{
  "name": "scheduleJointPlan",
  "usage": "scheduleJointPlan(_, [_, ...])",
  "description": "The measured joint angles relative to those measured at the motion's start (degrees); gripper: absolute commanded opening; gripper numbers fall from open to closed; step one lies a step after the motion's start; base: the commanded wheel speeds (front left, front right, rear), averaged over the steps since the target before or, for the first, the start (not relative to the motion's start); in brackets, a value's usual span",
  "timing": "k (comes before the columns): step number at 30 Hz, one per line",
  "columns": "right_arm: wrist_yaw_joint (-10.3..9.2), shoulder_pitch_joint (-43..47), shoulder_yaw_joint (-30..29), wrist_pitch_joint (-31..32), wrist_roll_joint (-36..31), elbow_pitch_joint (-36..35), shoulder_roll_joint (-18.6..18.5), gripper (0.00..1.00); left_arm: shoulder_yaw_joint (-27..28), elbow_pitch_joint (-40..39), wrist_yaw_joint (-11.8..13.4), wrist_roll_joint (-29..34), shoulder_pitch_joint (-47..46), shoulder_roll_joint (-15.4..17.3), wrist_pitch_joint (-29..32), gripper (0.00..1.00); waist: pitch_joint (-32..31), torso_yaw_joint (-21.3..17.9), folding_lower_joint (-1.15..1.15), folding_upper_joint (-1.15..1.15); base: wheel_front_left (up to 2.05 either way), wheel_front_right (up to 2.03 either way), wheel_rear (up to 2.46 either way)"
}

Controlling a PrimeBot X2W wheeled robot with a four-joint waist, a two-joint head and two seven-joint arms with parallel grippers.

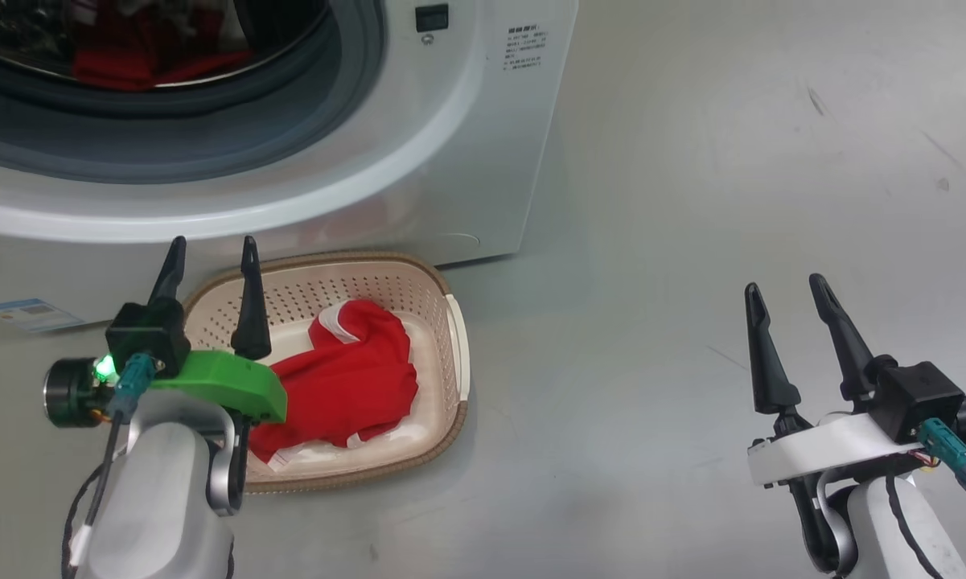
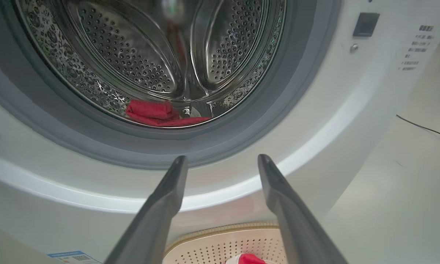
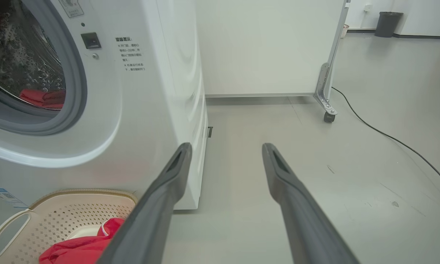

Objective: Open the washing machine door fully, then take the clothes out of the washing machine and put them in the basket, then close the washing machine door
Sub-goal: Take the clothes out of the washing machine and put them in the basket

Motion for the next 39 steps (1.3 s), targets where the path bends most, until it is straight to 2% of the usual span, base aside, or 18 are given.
scheduleJointPlan(11, [-0.19,3.8,0.2,0.0,-0.8,1.1,0.1,1.0,-1.5,-5.3,0.1,2.0,10.0,0.0,0.0,1.0,-7.5,2.1,0.0,0.0,0.0,0.0,0.0])
scheduleJointPlan(22, [-1.16,7.6,-0.1,0.0,-1.0,1.2,0.1,1.0,-1.6,-9.0,0.6,3.0,16.1,0.0,0.0,1.0,-13.6,3.0,0.0,0.0,0.0,0.0,0.0])
scheduleJointPlan(39, [-1.75,10.8,0.1,0.0,-1.0,0.1,0.3,1.0,-1.6,-12.6,1.6,3.0,21.3,0.2,0.0,1.0,-17.1,3.7,0.0,0.0,0.0,0.0,0.0])
